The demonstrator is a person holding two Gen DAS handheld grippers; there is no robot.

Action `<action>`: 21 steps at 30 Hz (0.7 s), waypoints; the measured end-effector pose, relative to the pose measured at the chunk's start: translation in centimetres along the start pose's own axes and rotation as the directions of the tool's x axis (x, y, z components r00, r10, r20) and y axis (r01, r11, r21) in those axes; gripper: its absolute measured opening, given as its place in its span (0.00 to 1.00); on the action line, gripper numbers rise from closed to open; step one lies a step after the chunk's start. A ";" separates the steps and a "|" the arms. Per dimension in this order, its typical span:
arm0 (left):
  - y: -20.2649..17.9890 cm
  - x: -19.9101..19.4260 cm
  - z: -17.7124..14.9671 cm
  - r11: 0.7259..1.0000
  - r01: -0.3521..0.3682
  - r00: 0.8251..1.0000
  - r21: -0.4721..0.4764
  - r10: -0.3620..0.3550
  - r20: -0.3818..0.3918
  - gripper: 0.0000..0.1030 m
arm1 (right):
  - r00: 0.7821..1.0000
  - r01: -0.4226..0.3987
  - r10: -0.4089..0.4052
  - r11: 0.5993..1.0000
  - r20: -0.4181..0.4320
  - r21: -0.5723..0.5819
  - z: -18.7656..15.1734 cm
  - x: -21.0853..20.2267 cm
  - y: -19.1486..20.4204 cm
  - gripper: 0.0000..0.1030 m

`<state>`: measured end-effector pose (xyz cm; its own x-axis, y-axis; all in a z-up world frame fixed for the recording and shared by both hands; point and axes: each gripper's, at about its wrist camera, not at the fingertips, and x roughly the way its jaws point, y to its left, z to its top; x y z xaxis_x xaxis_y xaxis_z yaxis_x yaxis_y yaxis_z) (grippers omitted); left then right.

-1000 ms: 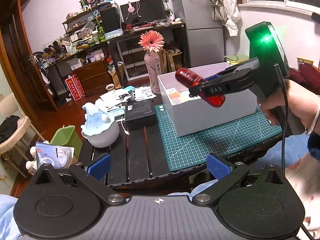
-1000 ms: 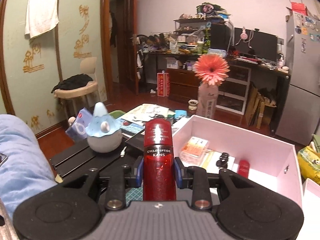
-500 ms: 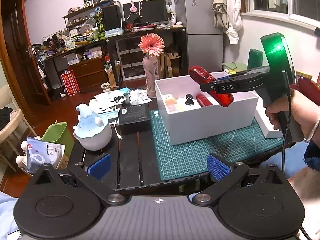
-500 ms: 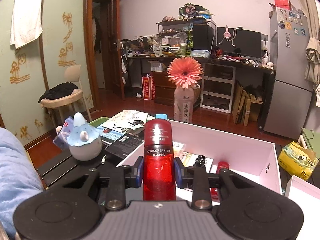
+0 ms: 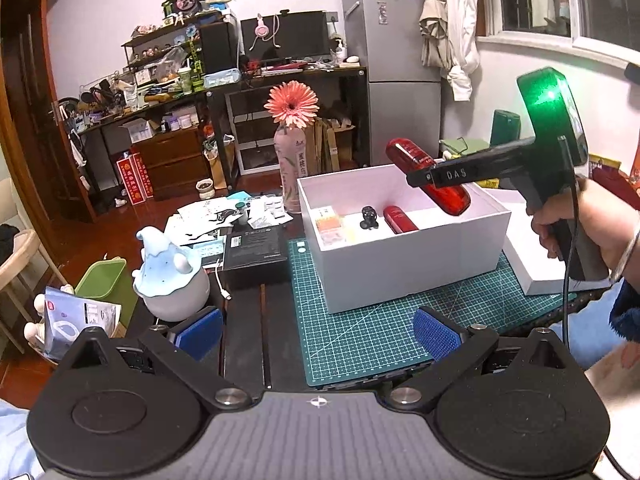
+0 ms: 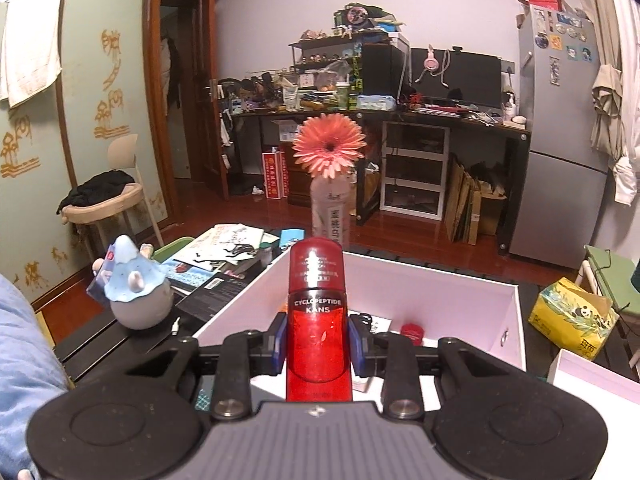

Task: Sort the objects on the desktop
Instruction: 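Lower the red bottle into the box beside the first red bottle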

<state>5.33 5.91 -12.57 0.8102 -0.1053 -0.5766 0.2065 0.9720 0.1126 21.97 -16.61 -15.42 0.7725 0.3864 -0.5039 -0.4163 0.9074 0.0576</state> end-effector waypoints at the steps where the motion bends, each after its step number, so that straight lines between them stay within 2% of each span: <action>1: -0.1 0.1 0.0 1.000 0.002 1.000 0.005 -0.002 -0.001 1.00 | 1.000 0.002 -0.002 1.000 -0.001 0.008 0.1 0.1 -0.3 0.28; 21: -0.2 0.6 -0.1 1.000 -0.001 1.000 0.006 0.001 -0.030 1.00 | 0.990 0.134 -0.131 0.986 -0.043 0.103 -0.6 3.8 -7.3 0.28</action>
<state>5.75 5.66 -12.99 0.7935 -0.0980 -0.6006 0.2092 0.9707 0.1179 27.65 -21.83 -18.27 0.7987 0.2571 -0.5441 -0.2570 0.9633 0.0779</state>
